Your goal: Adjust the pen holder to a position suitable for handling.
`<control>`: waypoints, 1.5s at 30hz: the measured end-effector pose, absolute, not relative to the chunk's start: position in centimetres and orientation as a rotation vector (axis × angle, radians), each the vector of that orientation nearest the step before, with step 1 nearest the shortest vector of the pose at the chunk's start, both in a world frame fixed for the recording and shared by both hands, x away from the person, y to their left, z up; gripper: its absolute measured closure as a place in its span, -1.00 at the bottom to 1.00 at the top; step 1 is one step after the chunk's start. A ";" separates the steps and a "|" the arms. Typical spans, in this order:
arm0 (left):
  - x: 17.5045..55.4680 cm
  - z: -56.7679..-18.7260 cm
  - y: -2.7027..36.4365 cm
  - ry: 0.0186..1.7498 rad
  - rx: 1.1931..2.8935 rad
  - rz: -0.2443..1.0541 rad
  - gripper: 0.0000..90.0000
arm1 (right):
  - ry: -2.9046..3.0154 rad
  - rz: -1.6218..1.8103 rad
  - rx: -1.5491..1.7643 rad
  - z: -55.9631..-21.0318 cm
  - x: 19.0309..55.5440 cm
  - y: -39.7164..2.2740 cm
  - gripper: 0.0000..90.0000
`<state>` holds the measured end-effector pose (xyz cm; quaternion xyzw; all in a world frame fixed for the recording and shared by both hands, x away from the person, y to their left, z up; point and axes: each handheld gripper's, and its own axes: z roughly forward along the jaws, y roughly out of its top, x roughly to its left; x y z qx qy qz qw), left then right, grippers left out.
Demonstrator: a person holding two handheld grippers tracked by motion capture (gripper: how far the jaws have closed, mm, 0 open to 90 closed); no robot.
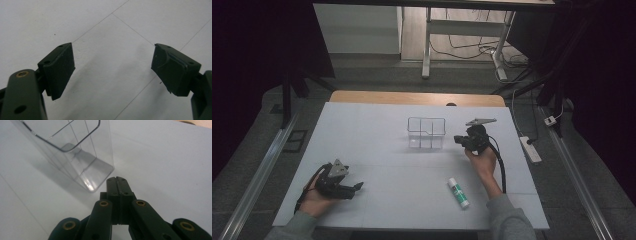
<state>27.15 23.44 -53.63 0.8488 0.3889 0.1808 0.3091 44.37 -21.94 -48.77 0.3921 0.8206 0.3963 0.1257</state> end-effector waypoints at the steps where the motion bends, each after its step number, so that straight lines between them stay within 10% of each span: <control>1: 27.1 -53.6 23.4 1.027 2.243 0.477 -0.59 | 2.391 1.151 1.138 -48.7 44.2 -22.1 0.98; 14: 27.2 -53.6 23.5 1.031 2.238 0.475 -0.59 | 2.415 1.156 1.108 -48.1 42.5 -23.0 0.97; 29: 27.5 -53.7 23.5 1.022 2.235 0.460 -0.59 | 2.448 1.144 1.085 -47.2 41.1 -22.8 0.18; 45: 27.5 -53.6 23.5 1.020 2.234 0.463 -0.59 | 2.537 1.187 1.041 -46.6 39.0 -23.6 -0.21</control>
